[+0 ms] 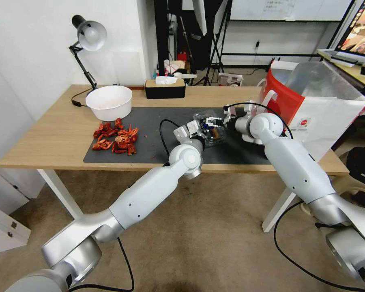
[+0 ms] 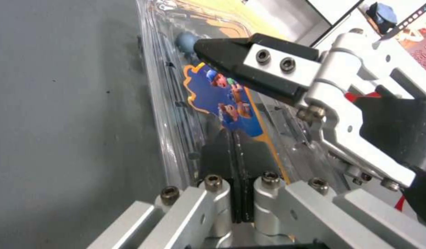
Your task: Close the takeout container lid, then place the container into the takeout bag.
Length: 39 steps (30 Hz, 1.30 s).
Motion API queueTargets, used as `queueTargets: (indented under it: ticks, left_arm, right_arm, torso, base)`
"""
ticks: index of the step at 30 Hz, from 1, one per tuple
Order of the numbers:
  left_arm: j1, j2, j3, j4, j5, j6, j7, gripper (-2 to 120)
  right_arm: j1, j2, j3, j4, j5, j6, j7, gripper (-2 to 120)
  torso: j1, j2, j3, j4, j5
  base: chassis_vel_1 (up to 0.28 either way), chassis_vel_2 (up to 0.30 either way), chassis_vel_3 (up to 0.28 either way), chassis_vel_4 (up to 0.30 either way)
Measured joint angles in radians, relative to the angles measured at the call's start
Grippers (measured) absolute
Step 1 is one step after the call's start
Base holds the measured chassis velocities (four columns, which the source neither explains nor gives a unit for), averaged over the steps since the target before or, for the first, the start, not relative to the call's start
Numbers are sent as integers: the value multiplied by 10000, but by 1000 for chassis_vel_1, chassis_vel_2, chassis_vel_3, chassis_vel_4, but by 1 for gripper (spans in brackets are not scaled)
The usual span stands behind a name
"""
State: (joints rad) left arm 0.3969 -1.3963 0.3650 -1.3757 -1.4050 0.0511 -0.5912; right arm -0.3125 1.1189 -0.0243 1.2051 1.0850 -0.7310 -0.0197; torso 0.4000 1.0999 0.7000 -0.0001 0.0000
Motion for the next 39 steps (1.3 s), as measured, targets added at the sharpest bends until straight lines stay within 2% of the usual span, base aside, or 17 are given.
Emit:
queueTargets:
  ticks: [12,21,24,25,28,29,31,32,35,36,39]
  left_arm:
    - [6,23,6,-71,1,-19,0,0]
    - [6,33,9,-113,0,-27,-4,0]
    - [31,20,18,-115,1,-32,-3,0]
    - [31,20,18,-115,1,-32,-3,0]
    - [41,15,34,-113,7,-37,-1,0]
    - [41,15,34,-113,7,-37,-1,0]
    - [33,13,50,-113,9,-42,-1,0]
    - [33,13,50,-113,9,-42,-1,0]
    - [-10,11,60,-116,13,-58,-1,0]
    - [-10,11,60,-116,13,-58,-1,0]
    - [-24,10,63,-118,18,-79,-2,0]
  right_arm:
    - [4,48,-81,-33,51,-8,-29,99]
    - [4,73,-66,-106,204,-15,6,84]
    - [-9,66,-3,-144,289,-16,82,68]
    - [-9,66,-3,-144,289,-16,82,68]
    - [-34,50,24,-150,312,-16,98,54]
    - [-34,50,24,-150,312,-16,98,54]
    - [-52,48,52,-148,328,-16,145,43]
    - [-52,48,52,-148,328,-16,145,43]
    - [-93,43,76,-133,350,-16,200,28]
    - [-93,43,76,-133,350,-16,200,28]
    - [-150,30,107,-97,382,-16,248,13]
  torso:
    - [0,0,0,1,0]
    - [0,0,0,1,0]
    - [0,0,0,0,0]
    - [0,0,0,0,0]
    - [0,1,0,0,0]
    - [0,1,0,0,0]
    - [0,1,0,0,0]
    - [0,1,0,0,0]
    - [0,0,0,0,0]
    - [0,0,0,0,0]
    - [0,1,0,0,0]
  base:
    - [0,0,0,0]
    - [0,0,0,0]
    - [0,0,0,0]
    - [0,0,0,0]
    - [0,0,0,0]
    - [0,0,0,0]
    - [0,0,0,0]
    - [0,0,0,0]
    - [0,0,0,0]
    - [0,0,0,0]
    - [0,0,0,0]
